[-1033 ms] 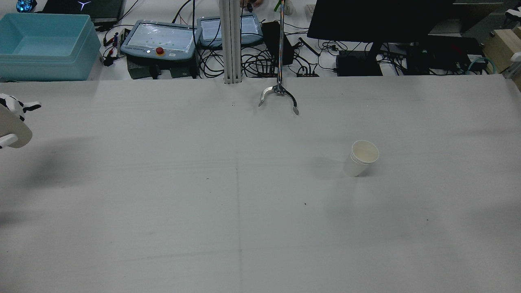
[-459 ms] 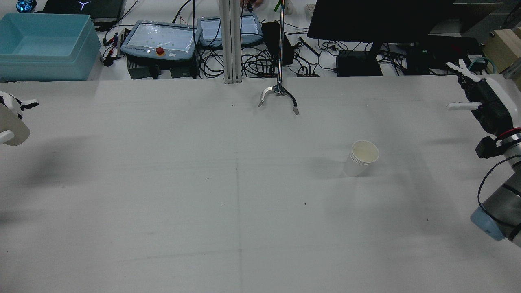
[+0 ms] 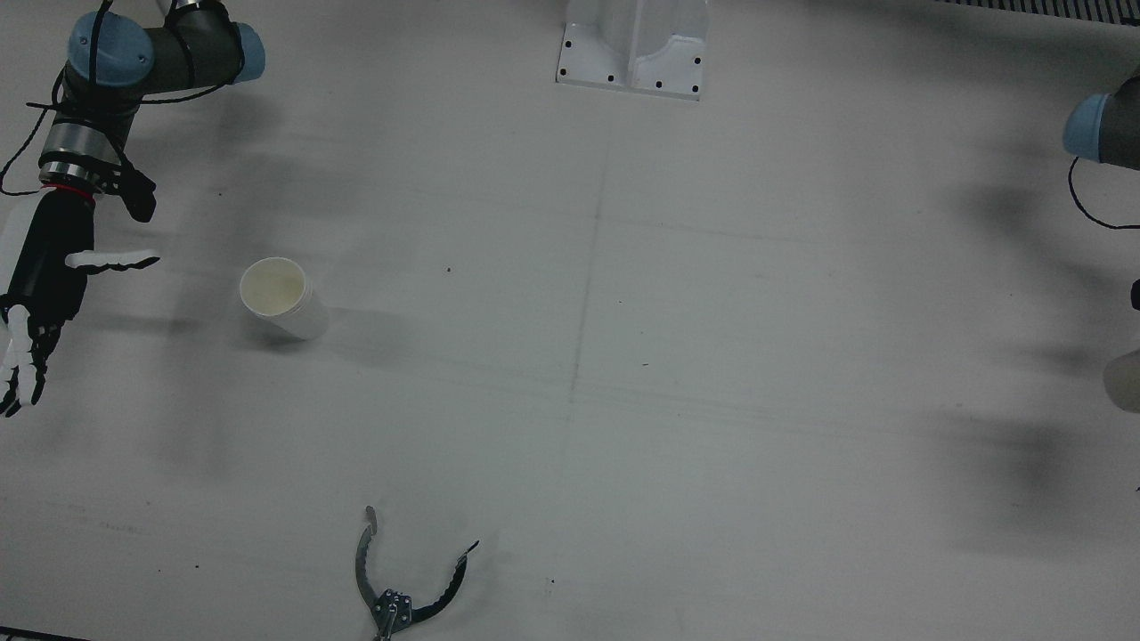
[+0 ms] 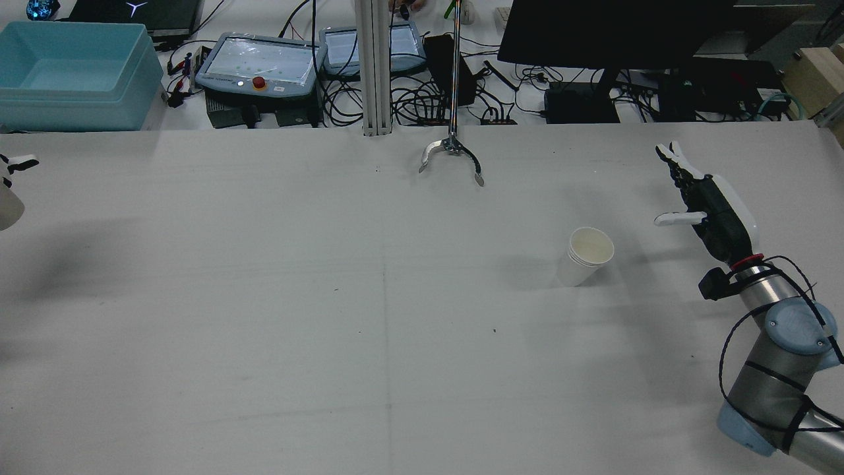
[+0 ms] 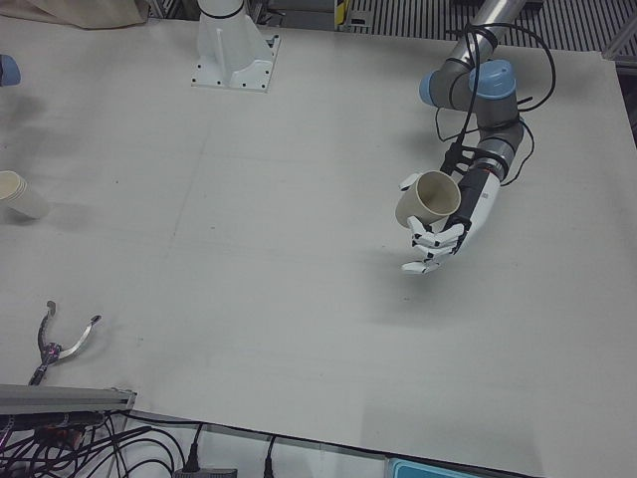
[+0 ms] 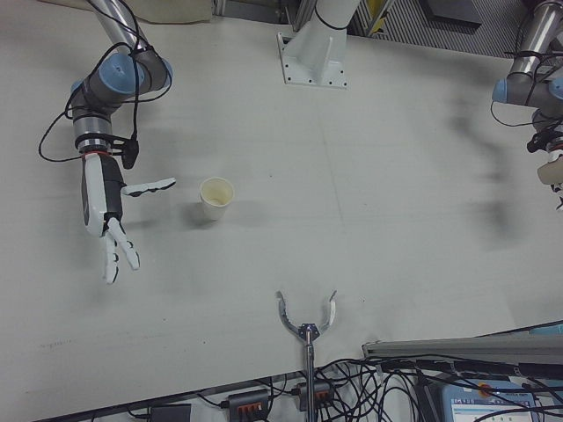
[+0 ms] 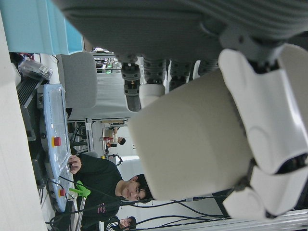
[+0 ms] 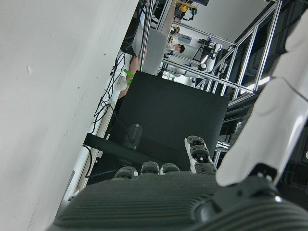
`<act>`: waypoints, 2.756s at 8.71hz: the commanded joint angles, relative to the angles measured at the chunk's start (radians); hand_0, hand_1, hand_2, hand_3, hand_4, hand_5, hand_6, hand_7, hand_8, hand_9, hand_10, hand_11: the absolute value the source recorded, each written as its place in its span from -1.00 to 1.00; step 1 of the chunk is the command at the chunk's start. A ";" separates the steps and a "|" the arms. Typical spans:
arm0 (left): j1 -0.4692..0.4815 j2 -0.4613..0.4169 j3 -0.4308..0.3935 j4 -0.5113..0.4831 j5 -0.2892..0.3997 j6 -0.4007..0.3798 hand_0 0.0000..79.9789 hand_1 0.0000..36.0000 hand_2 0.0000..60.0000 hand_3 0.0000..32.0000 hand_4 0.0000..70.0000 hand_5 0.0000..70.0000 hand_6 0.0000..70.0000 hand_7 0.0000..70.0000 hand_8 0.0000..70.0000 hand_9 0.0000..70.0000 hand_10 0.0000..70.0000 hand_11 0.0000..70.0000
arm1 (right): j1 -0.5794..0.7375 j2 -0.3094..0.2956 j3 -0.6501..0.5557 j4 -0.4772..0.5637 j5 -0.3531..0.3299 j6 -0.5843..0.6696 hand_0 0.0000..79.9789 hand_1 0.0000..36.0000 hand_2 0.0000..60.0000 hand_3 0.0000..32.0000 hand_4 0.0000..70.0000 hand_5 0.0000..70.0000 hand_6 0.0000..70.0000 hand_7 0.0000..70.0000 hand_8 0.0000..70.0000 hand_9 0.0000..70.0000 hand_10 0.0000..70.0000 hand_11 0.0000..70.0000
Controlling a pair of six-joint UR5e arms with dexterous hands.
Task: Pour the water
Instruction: 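Reach the right hand toward the other white paper cup, then close the right hand fingers around the white paper cup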
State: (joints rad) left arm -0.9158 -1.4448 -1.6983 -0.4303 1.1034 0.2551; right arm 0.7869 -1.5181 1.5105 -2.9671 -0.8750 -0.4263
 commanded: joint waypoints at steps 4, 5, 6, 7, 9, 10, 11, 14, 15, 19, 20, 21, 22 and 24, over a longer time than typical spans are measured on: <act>-0.014 0.003 -0.001 -0.005 0.001 -0.005 0.29 1.00 1.00 -1.00 0.18 1.00 0.19 1.00 0.61 1.00 -0.55 -0.29 | -0.189 -0.002 0.070 -0.012 0.123 -0.002 0.20 -0.48 -1.00 -1.00 -0.87 -0.97 -1.00 -1.00 -0.91 -1.00 -1.00 -0.98; -0.014 0.003 -0.001 -0.005 0.001 -0.005 0.31 1.00 1.00 -1.00 0.20 1.00 0.19 1.00 0.61 1.00 -0.55 -0.29 | -0.205 -0.002 0.073 -0.012 0.125 -0.003 0.20 -0.47 -1.00 -1.00 -0.87 -0.97 -1.00 -1.00 -0.91 -1.00 -1.00 -0.98; -0.014 0.004 -0.001 -0.008 0.001 -0.007 0.31 1.00 1.00 -1.00 0.21 1.00 0.19 1.00 0.61 1.00 -0.55 -0.28 | -0.216 -0.002 0.083 -0.013 0.136 -0.005 0.20 -0.46 -1.00 -1.00 -0.87 -0.97 -1.00 -1.00 -0.91 -1.00 -1.00 -0.98; -0.015 0.009 -0.001 -0.014 0.000 -0.007 0.31 1.00 1.00 -1.00 0.21 1.00 0.19 1.00 0.61 1.00 -0.55 -0.28 | -0.225 -0.004 0.082 -0.016 0.137 -0.005 0.20 -0.46 -1.00 -1.00 -0.87 -0.96 -1.00 -1.00 -0.91 -1.00 -1.00 -0.98; -0.018 0.011 -0.001 -0.018 0.000 -0.011 0.30 1.00 1.00 -1.00 0.17 1.00 0.19 1.00 0.61 1.00 -0.55 -0.28 | -0.270 -0.001 0.071 -0.016 0.175 -0.019 0.21 -0.42 -1.00 -1.00 -0.87 -0.95 -1.00 -1.00 -0.91 -1.00 -1.00 -0.98; -0.018 0.011 -0.001 -0.018 0.000 -0.013 0.30 1.00 1.00 -1.00 0.19 1.00 0.20 1.00 0.61 1.00 -0.55 -0.28 | -0.281 -0.001 0.073 -0.016 0.192 -0.017 0.21 -0.41 -1.00 -1.00 -0.87 -0.93 -1.00 -1.00 -0.91 -1.00 -1.00 -0.97; -0.018 0.011 -0.001 -0.018 0.000 -0.013 0.30 1.00 1.00 -1.00 0.20 1.00 0.20 1.00 0.61 1.00 -0.55 -0.28 | -0.282 -0.001 0.073 -0.016 0.192 -0.017 0.21 -0.41 -1.00 -1.00 -0.86 -0.94 -1.00 -1.00 -0.92 -1.00 -1.00 -0.97; -0.018 0.009 -0.001 -0.018 0.000 -0.013 0.30 1.00 1.00 -1.00 0.21 1.00 0.20 1.00 0.61 1.00 -0.55 -0.28 | -0.288 0.009 0.071 -0.018 0.192 -0.022 0.22 -0.38 -1.00 -1.00 -0.77 -0.84 -0.94 -0.85 -0.90 -1.00 -0.99 -0.95; -0.017 0.009 0.000 -0.018 0.000 -0.013 0.29 1.00 1.00 -1.00 0.17 1.00 0.20 1.00 0.61 1.00 -0.55 -0.28 | -0.288 0.024 0.068 -0.020 0.192 -0.025 0.22 -0.38 -1.00 -1.00 -0.73 -0.73 -0.88 -0.74 -0.89 -0.96 -0.98 -0.93; -0.015 0.009 0.006 -0.018 0.000 -0.013 0.28 1.00 1.00 -1.00 0.17 1.00 0.20 1.00 0.61 1.00 -0.55 -0.28 | -0.290 0.056 0.063 -0.062 0.192 -0.031 0.24 -0.29 -1.00 -1.00 -0.66 -0.64 -0.79 -0.58 -0.90 -0.87 -0.92 -0.84; -0.015 0.011 0.008 -0.018 0.000 -0.013 0.28 1.00 1.00 -1.00 0.17 1.00 0.20 1.00 0.61 1.00 -0.55 -0.28 | -0.290 0.056 0.063 -0.062 0.192 -0.031 0.24 -0.29 -1.00 -1.00 -0.67 -0.65 -0.80 -0.59 -0.90 -0.86 -0.91 -0.83; -0.017 0.011 0.008 -0.021 0.001 -0.013 0.29 1.00 1.00 -1.00 0.19 1.00 0.20 1.00 0.61 1.00 -0.55 -0.28 | -0.291 0.059 0.063 -0.064 0.192 -0.037 0.24 -0.30 -1.00 -1.00 -0.66 -0.63 -0.78 -0.57 -0.89 -0.85 -0.90 -0.81; -0.018 0.011 0.011 -0.025 0.001 -0.014 0.29 1.00 1.00 -1.00 0.19 1.00 0.20 1.00 0.61 1.00 -0.55 -0.28 | -0.291 0.065 0.063 -0.064 0.192 -0.042 0.24 -0.29 -0.99 -1.00 -0.65 -0.55 -0.73 -0.45 -0.87 -0.79 -0.87 -0.77; -0.018 0.014 0.014 -0.031 0.000 -0.014 0.28 1.00 1.00 -1.00 0.18 1.00 0.20 1.00 0.61 1.00 -0.55 -0.28 | -0.293 0.084 0.063 -0.078 0.192 -0.045 0.30 -0.09 -0.76 -1.00 -0.59 -0.12 -0.49 -0.03 -0.66 -0.41 -0.65 -0.45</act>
State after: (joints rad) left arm -0.9335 -1.4344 -1.6878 -0.4549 1.1043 0.2413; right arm 0.4957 -1.4529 1.5739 -3.0307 -0.6826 -0.4662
